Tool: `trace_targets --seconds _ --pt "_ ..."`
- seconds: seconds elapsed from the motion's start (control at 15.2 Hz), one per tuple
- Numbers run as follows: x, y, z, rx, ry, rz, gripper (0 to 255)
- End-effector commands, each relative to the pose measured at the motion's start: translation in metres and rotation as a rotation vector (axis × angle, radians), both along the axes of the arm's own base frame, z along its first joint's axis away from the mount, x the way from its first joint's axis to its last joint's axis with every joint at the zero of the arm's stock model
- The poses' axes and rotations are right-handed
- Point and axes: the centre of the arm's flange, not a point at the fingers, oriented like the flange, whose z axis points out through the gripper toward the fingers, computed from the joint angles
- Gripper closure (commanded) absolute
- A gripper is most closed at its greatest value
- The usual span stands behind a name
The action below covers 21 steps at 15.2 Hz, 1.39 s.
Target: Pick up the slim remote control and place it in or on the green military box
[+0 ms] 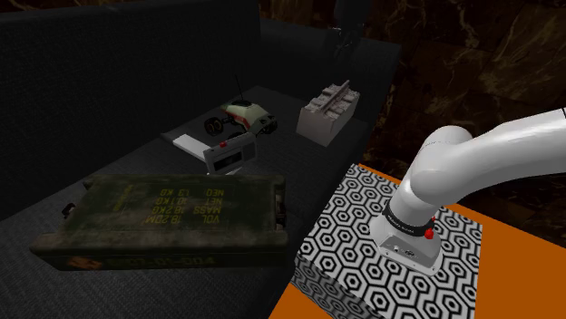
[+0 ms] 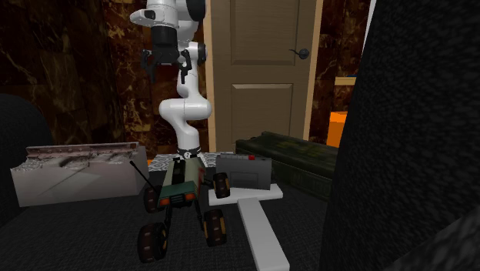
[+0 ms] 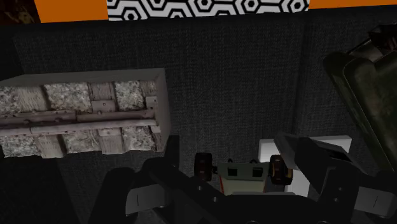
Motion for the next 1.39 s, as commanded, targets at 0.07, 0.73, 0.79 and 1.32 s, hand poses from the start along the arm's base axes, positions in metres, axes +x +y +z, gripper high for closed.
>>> trace_targets --seconds 0.07,0.73,0.79,1.32 --pt "0.009 0.007 -0.007 -0.001 0.002 -0.002 0" --pt "0.102 0.077 -0.075 -0.007 0.019 -0.018 0" --pt "0.111 0.083 -0.082 -0.007 0.021 -0.019 0" --pt "0.185 0.137 -0.138 -0.012 0.035 -0.032 0"
